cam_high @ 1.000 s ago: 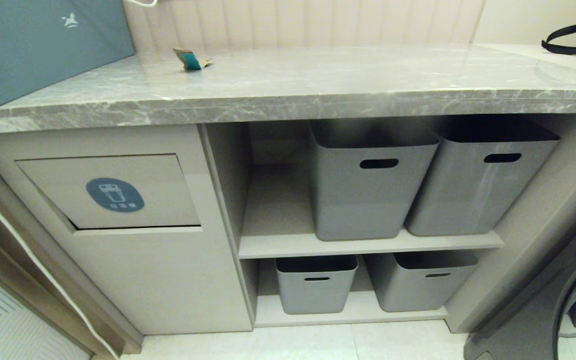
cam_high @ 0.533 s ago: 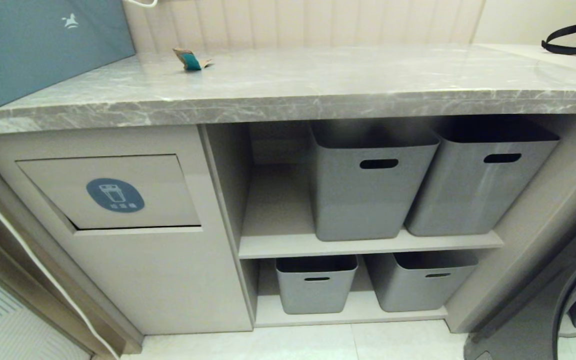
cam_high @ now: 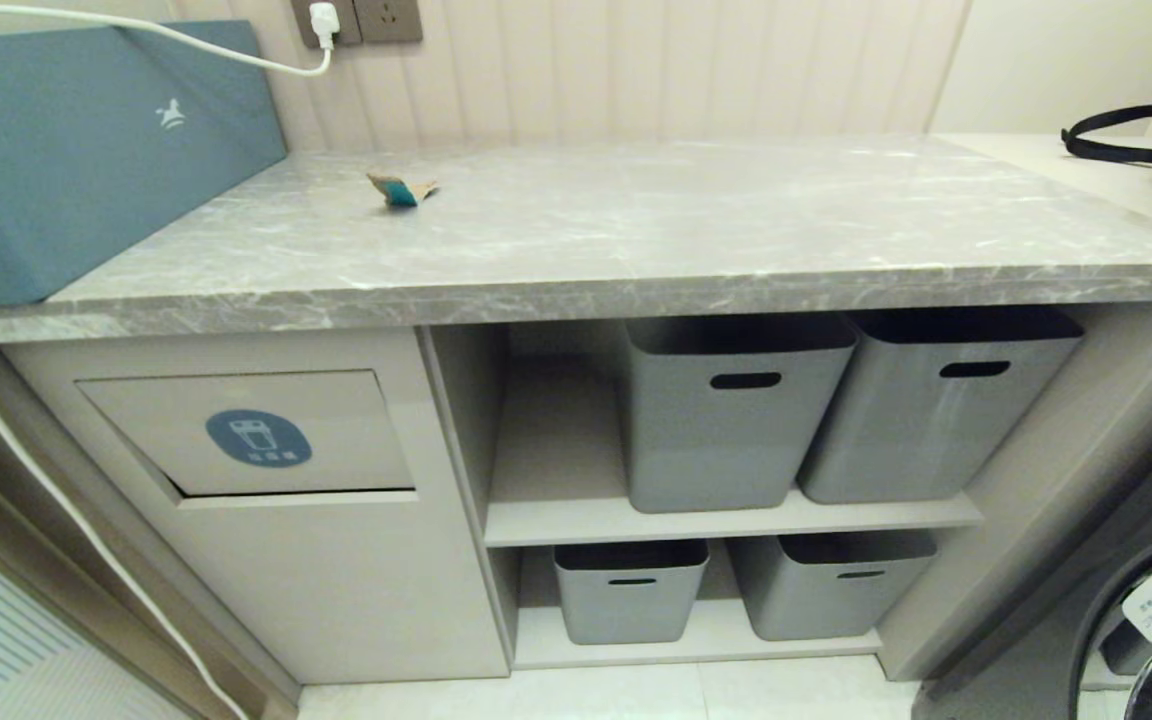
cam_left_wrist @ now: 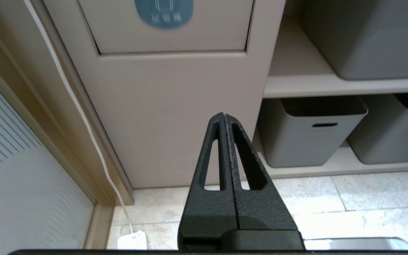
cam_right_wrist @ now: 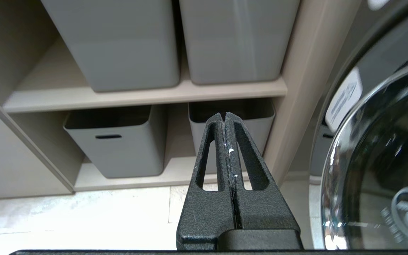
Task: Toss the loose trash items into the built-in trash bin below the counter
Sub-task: Pick up the garbage
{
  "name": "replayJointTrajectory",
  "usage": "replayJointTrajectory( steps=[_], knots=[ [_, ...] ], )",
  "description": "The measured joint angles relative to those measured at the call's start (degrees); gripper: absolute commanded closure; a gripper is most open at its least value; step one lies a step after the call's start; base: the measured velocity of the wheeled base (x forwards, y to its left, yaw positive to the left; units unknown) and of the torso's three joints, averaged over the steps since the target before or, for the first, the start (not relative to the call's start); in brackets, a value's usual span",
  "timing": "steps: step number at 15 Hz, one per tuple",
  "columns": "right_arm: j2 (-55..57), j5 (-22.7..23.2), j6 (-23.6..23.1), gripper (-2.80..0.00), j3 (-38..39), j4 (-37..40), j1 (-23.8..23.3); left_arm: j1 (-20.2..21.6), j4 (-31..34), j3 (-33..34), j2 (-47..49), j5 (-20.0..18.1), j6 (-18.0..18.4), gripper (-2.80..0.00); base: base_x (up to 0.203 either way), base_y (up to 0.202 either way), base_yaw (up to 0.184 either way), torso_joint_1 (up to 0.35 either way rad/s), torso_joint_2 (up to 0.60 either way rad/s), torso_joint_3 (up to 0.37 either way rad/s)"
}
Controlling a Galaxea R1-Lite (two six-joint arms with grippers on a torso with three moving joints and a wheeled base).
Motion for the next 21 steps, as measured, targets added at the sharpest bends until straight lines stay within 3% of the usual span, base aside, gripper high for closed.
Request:
replayJointTrajectory(
  steps=[17,21],
  knots=[
    [0.0,-0.2,0.1,0.00,0.0,0.1,0.0,0.0,0.1,0.0,0.0,0.3,-0.4,0.00,0.000,0.000,0.000,0.215,-0.50,-0.282],
    [0.0,-0.2,0.1,0.00,0.0,0.2,0.0,0.0,-0.1,0.0,0.0,1.2,-4.6,0.00,0.000,0.000,0.000,0.270,-0.57,-0.302]
  ],
)
